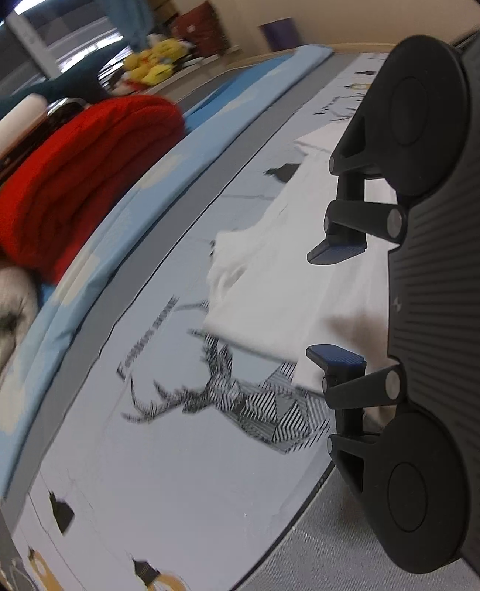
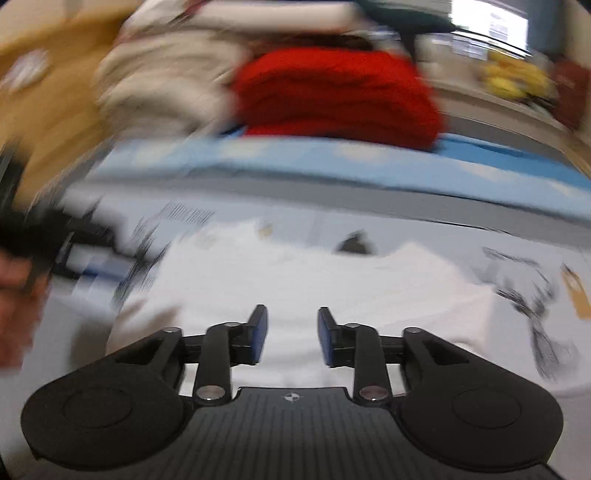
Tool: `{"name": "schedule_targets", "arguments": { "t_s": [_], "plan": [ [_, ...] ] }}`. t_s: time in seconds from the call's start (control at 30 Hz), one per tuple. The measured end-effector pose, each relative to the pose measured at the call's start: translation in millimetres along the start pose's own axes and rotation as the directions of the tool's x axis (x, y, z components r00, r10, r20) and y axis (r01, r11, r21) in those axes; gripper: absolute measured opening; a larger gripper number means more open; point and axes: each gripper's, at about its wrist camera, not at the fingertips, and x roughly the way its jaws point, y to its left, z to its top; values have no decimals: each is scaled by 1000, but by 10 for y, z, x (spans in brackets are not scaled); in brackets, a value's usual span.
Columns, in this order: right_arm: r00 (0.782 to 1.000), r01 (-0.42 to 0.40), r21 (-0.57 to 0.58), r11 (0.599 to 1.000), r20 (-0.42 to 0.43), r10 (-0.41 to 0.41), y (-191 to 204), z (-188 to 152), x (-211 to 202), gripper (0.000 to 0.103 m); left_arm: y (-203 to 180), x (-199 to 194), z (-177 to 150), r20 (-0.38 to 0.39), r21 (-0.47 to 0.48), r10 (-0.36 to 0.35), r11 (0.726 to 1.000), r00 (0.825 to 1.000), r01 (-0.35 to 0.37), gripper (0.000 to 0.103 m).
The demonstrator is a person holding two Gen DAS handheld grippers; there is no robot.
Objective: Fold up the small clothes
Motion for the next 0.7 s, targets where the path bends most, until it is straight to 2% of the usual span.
{"name": "schedule_targets", "arguments": {
  "t_s": [0.03, 0.07, 0.1, 0.13, 0.2, 0.3, 0.4, 0.5, 0.63, 0.7],
  "plan": [
    [1000, 9, 61, 998, 26, -10, -134, -64, 18, 37, 23, 5, 3, -4, -10, 0, 1000, 1000, 0, 51],
    [999, 34, 124, 992, 11, -36, -280, -107, 100, 37, 46, 18, 3, -14, -23, -8, 1000, 1000, 8, 51],
    [996, 78, 188, 979, -56, -69, -422, -141, 206, 38, 78, 38, 2, -28, -44, -25, 999, 999, 24, 51],
    [993, 84, 256, 963, -105, -58, -565, -159, 291, 38, 111, 57, 6, -41, -66, -40, 997, 998, 37, 51],
    [993, 39, 348, 937, -118, 3, -799, -202, 365, 36, 175, 79, 20, -44, -98, -38, 995, 998, 34, 51],
    [986, 128, 368, 921, -148, -78, -1039, -216, 388, 37, 247, 115, 36, -27, -76, 37, 996, 999, -39, 50],
    [975, 184, 422, 888, -192, -111, -1261, -249, 415, 37, 294, 219, 35, -43, -33, 78, 996, 996, -80, 49],
    [973, 189, 498, 846, -214, -90, -1388, -325, 460, 37, 330, 322, 0, -60, -12, 111, 994, 992, -112, 42],
    [965, 219, 553, 804, -243, -96, -1476, -393, 540, 37, 311, 450, -56, -85, 23, 121, 993, 989, -120, 31],
    [962, 219, 605, 765, -266, -65, -1551, -462, 585, 37, 248, 479, -87, -78, 56, 142, 989, 987, -138, 27]
  ]
}}
